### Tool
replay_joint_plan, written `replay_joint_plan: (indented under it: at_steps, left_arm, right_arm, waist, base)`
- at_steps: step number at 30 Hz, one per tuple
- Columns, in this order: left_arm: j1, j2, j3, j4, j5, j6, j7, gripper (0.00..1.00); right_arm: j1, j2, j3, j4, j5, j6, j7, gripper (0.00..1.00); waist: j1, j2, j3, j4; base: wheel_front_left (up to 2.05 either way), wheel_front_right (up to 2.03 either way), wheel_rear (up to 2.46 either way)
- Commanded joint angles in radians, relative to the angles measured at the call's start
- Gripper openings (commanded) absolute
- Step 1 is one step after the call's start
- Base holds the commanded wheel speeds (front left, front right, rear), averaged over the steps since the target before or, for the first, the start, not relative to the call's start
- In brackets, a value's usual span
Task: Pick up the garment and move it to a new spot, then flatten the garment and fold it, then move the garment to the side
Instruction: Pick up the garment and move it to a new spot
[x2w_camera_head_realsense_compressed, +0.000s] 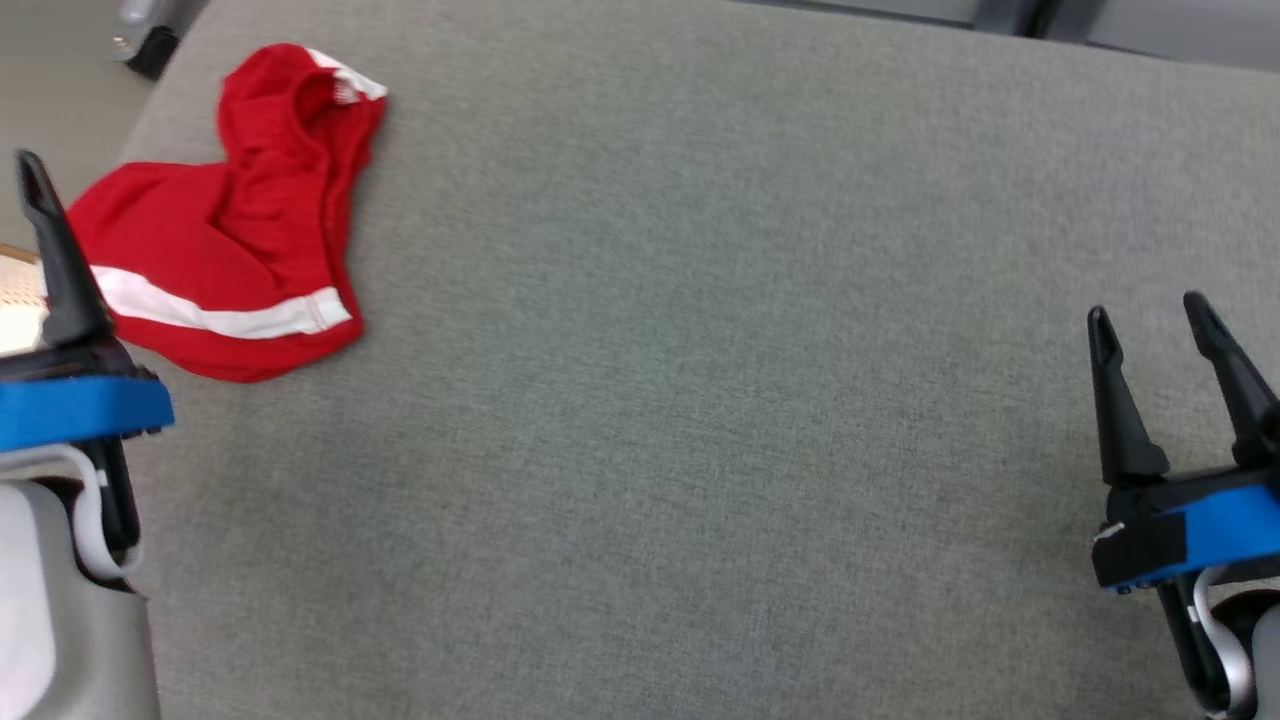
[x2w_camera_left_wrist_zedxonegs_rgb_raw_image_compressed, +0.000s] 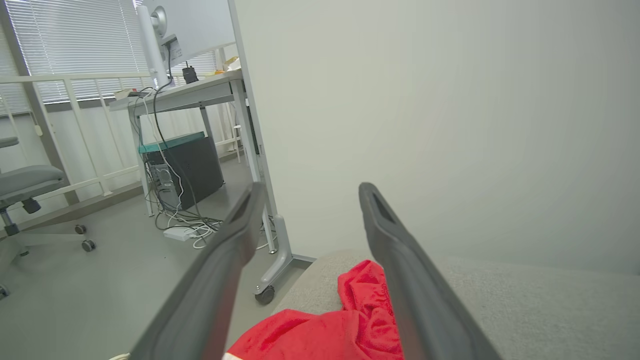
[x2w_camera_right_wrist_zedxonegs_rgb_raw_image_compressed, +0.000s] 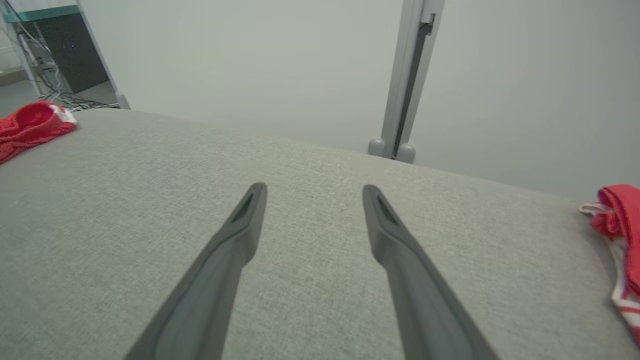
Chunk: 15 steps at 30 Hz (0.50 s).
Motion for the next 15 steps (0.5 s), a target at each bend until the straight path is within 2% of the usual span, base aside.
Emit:
replay_joint_plan:
  at_steps: [1,9,15]
  left_arm:
    - [-0.026,0.011,0.006,0.003,-0.004,-0.003,-0.003,1.00]
    - [-0.239,0.106,0.030,0.138,-0.035,-0.023,0.002,1.00]
    - [-0.355,0.173,0.012,0.340,-0.080,-0.045,0.093,1.00]
  right_arm:
    - [-0.012,-0.008,-0.006,-0.014,-0.009,0.000,0.005,1.00]
    - [0.003,-0.025,-0.065,-0.140,-0.018,0.000,0.038,1.00]
    - [0.019,-0.017,-0.098,-0.221,-0.027,0.000,0.055,1.00]
  waist:
    - [-0.0001,0.0000,0.015,-0.005]
    - [-0.0001,0.0000,0.157,-0.083]
    - [-0.0001,0.0000,0.212,-0.126]
  base:
    - [0.00,0.00,0.00]
    - [0.00,0.00,0.00]
    - [0.00,0.00,0.00]
